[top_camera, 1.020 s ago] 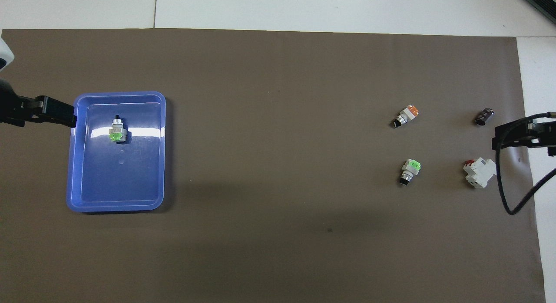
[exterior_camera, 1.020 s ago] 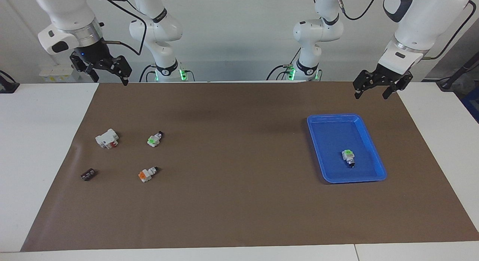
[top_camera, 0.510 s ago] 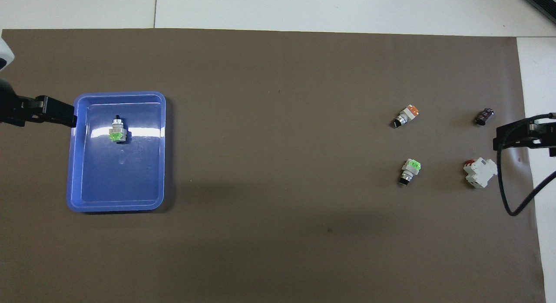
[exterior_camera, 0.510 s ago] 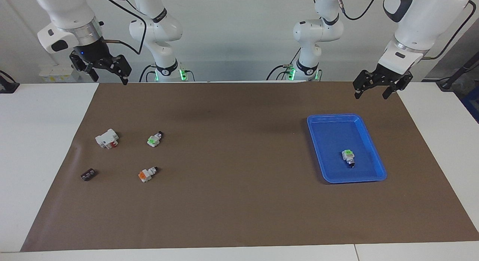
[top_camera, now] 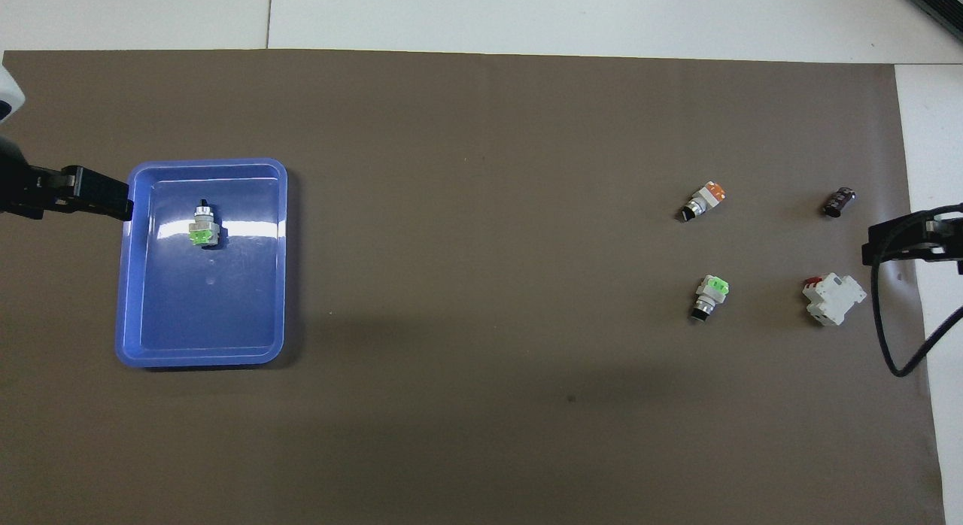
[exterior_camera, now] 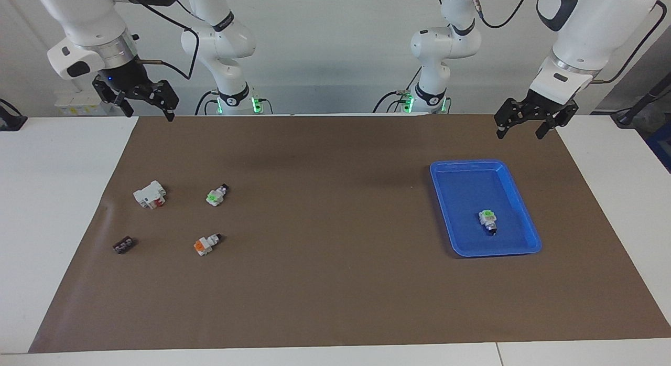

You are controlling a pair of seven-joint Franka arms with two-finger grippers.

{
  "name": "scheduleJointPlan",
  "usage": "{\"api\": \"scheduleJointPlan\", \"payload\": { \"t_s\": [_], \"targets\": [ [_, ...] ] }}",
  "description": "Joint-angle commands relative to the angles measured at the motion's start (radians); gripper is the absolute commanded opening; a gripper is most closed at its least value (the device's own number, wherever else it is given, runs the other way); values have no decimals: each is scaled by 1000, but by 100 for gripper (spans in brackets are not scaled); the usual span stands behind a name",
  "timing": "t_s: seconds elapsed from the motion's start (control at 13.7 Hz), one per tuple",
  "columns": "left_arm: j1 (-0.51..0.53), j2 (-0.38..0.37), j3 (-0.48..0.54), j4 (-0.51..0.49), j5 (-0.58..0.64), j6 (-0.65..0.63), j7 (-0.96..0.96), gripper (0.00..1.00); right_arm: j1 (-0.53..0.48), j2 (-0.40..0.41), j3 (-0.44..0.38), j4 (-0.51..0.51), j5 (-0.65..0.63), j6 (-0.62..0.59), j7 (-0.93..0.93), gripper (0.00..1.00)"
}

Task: Turn and place switch with both arms
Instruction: 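Reach the right gripper toward the green-topped switch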

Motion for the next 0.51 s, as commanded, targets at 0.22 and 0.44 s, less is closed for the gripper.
{"api": "scheduleJointPlan", "payload": {
  "t_s": [0.22, 0.44],
  "targets": [
    [4, -30, -2, -35, 1, 14, -6, 100, -8, -41, 9, -217, -15, 247, 147, 100],
    [4, -30, -2, -35, 1, 14, -6, 100, 0, -44, 11, -354, 1, 399, 259, 100]
  ]
}}
